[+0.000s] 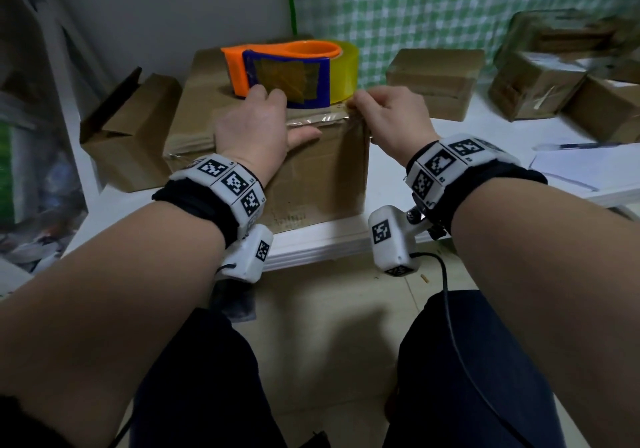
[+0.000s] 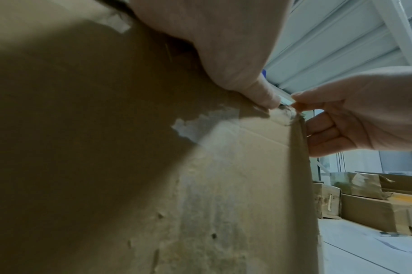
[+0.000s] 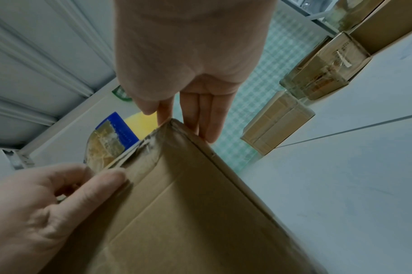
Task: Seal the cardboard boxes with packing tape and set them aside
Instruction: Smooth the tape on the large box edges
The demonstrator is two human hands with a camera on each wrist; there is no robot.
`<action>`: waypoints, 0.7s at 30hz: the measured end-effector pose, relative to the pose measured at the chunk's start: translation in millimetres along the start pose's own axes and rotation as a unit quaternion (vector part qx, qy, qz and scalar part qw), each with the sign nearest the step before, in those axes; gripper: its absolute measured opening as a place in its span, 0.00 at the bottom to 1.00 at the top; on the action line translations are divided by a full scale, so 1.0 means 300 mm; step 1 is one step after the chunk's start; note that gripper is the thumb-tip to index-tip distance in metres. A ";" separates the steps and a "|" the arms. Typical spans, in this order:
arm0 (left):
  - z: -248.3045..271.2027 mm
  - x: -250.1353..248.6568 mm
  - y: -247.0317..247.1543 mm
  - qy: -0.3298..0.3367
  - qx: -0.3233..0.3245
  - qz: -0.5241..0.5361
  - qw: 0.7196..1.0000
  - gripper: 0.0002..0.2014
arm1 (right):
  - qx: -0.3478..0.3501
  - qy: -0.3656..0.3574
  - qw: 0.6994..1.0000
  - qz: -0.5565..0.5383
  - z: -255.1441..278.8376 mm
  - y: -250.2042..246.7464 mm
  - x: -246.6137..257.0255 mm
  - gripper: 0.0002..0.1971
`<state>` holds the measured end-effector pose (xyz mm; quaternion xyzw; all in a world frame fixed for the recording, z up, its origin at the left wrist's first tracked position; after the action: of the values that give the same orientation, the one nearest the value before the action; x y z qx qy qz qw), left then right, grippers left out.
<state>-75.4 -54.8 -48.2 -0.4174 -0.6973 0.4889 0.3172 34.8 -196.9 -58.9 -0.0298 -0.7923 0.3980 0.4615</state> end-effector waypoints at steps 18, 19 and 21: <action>-0.039 -0.091 -0.026 0.011 -0.045 0.019 0.999 0.33 | 0.067 0.016 0.989 -0.129 0.012 0.006 -0.041 0.18; -0.040 -0.097 -0.023 0.022 -0.045 0.007 0.999 0.33 | 0.067 0.017 0.989 -0.133 0.010 0.007 -0.044 0.18; -0.040 -0.111 -0.022 0.047 -0.047 -0.016 0.998 0.33 | 0.065 0.017 0.988 -0.139 0.008 0.009 -0.048 0.18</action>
<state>-51.9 -80.5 -39.3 -0.4433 -0.7104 0.4300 0.3374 40.2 -202.6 -71.5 0.1042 -0.7536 0.3795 0.5265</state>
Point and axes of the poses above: each hand's wrist, its own z-axis away from the middle knuckle, its own y-axis out of the palm, x = y × z, the point moved 6 cm from there along -z, towards the middle knuckle, and after that the axes turned 9 degrees about x, right-handed, at the moved point
